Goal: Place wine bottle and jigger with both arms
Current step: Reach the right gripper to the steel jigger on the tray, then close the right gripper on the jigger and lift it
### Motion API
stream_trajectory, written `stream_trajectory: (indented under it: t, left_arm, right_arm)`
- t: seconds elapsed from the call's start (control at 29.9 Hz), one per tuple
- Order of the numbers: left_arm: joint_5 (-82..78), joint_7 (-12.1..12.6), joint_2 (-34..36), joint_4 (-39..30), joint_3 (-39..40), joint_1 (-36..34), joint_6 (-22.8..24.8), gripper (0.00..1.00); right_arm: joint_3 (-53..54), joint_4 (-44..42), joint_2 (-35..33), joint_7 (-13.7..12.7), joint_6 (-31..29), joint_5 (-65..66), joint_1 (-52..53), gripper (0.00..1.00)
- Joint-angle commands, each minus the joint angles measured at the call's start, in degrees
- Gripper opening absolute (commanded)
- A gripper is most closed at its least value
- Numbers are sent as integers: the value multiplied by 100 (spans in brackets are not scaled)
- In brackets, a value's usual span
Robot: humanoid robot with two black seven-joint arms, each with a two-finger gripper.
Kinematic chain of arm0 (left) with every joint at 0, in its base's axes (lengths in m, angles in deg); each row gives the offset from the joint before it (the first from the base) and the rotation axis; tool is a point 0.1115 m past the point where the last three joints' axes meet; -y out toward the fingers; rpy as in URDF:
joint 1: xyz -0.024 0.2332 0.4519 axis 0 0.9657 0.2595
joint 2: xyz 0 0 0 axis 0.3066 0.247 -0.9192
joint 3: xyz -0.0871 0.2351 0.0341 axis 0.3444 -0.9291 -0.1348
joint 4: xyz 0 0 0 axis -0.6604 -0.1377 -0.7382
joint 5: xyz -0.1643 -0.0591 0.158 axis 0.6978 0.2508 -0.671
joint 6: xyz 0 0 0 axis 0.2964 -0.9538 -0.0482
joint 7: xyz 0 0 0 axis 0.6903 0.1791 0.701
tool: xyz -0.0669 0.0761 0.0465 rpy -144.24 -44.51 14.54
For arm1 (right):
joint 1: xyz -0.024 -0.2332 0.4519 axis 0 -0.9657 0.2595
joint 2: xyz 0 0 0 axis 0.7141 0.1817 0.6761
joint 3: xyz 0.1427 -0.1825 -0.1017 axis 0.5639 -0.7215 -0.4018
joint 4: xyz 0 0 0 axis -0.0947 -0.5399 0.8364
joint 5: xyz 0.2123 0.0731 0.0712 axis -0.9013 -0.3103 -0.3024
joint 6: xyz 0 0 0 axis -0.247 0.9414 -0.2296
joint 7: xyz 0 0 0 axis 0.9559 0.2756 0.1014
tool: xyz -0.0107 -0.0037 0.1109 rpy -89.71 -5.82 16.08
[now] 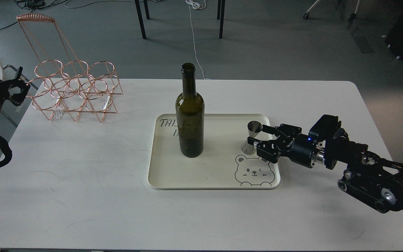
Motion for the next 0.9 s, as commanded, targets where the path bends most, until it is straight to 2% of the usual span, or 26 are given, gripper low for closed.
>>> stream_trajectory:
  t: [0.0,0.2,0.33,0.5,0.63,0.74,0.87]
  left_arm:
    - [7,0,-36,186,17,9,0,98]
    - [-2,0,-36,336,26,-52,0,99]
    - [-2,9,-28,345,26,-79,0,98]
    - [-2,9,-19,345,18,-88,0,98]
    - [-1,0,-19,345,26,-88,0,99]
    - [7,0,-19,345,26,-96,0,99]
    - [7,0,7,345,35,-105,0,99]
  right_arm:
    - [-7,-203,136,0,-1,1,54,64]
    - [-16,-239,260,0,-1,1,55,61]
    - [-95,-248,268,-17,-9,1,63,53]
    - [-113,-248,268,-307,-18,1,72,30]
    - [-104,-239,277,-334,-10,-7,72,14]
    - [-95,-204,269,-334,-1,-25,81,7]
    - [1,-151,172,-334,69,-60,204,6]
